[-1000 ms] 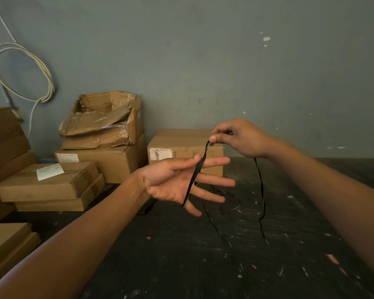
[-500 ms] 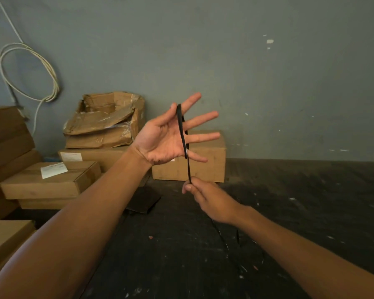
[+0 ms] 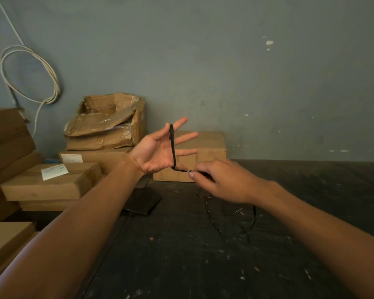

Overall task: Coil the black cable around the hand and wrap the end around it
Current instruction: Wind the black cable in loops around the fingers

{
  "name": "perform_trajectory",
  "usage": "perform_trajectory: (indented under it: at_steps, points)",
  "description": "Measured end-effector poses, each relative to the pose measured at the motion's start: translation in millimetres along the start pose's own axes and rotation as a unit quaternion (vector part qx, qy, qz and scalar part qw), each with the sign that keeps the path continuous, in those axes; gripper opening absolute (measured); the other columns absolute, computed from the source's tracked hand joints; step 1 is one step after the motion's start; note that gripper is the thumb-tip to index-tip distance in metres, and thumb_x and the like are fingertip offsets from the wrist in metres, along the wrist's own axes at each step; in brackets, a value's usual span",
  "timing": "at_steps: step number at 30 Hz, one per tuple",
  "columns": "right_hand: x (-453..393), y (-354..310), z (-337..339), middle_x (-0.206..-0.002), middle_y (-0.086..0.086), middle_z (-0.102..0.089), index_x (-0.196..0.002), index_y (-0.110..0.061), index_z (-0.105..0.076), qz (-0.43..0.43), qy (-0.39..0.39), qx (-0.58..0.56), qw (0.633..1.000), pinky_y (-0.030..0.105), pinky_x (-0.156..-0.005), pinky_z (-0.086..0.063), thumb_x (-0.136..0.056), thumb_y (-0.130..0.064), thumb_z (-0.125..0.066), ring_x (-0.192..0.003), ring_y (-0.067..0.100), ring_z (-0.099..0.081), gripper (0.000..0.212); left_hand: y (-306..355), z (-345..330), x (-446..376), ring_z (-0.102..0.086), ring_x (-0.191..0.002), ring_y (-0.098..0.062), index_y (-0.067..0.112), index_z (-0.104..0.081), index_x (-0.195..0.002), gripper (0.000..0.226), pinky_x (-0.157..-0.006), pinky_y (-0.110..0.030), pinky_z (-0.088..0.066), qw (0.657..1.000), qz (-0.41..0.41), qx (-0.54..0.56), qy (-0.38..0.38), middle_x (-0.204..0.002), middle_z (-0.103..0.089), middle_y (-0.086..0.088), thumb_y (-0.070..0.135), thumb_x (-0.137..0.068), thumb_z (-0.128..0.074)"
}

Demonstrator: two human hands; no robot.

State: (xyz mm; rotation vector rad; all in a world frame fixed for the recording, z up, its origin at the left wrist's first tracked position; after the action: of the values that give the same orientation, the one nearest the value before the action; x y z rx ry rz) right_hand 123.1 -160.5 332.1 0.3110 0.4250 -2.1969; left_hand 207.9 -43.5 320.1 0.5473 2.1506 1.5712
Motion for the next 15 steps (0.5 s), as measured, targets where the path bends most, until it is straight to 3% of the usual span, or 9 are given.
perform_trajectory:
  at_steps: [3,8,15]
  points:
    - [-5,4,23,-0.064,-0.001,-0.058,-0.073,-0.024,-0.057,-0.006,-0.002,0.043,0.999,0.033,-0.054,-0.039,-0.1,-0.038,-0.046,-0.053,0.011,-0.048,0.032,-15,7,2,-0.045,-0.134,-0.042,0.042,-0.037,-0.146,0.048,-0.105,-0.079,-0.013,1.0,0.023,-0.007,0.009,-0.152,-0.045,-0.007,0.051,-0.101,-0.025]
    - [-15,13,59,-0.056,-0.011,-0.048,-0.072,-0.029,-0.055,-0.024,0.0,0.108,0.994,0.03,-0.052,-0.032,-0.095,-0.045,-0.053,-0.052,0.003,-0.043,0.028,-34,1,3,-0.042,-0.136,-0.042,0.043,-0.032,-0.148,0.049,-0.102,-0.077,-0.023,0.998,0.056,-0.012,-0.018,-0.153,-0.044,-0.006,0.051,-0.1,-0.025]
    - [-30,23,91,-0.066,-0.017,-0.052,-0.093,-0.027,-0.067,-0.018,0.006,0.161,0.987,0.028,-0.054,-0.031,-0.095,-0.038,-0.056,-0.063,0.004,-0.047,0.017,-54,-36,6,-0.04,-0.139,-0.037,0.044,-0.042,-0.144,0.05,-0.107,-0.078,-0.009,0.986,0.12,-0.05,-0.1,-0.152,-0.044,-0.003,0.052,-0.094,-0.038]
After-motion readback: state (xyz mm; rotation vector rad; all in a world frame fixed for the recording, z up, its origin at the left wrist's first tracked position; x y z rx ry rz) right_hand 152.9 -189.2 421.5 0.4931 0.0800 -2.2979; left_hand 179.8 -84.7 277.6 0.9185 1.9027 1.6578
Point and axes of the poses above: each hand's wrist, its own x-axis away from the middle knuckle, its own z-axis out of the back of the hand, y = z × x, the point moved 8 cm from there along -x, towards the middle knuckle
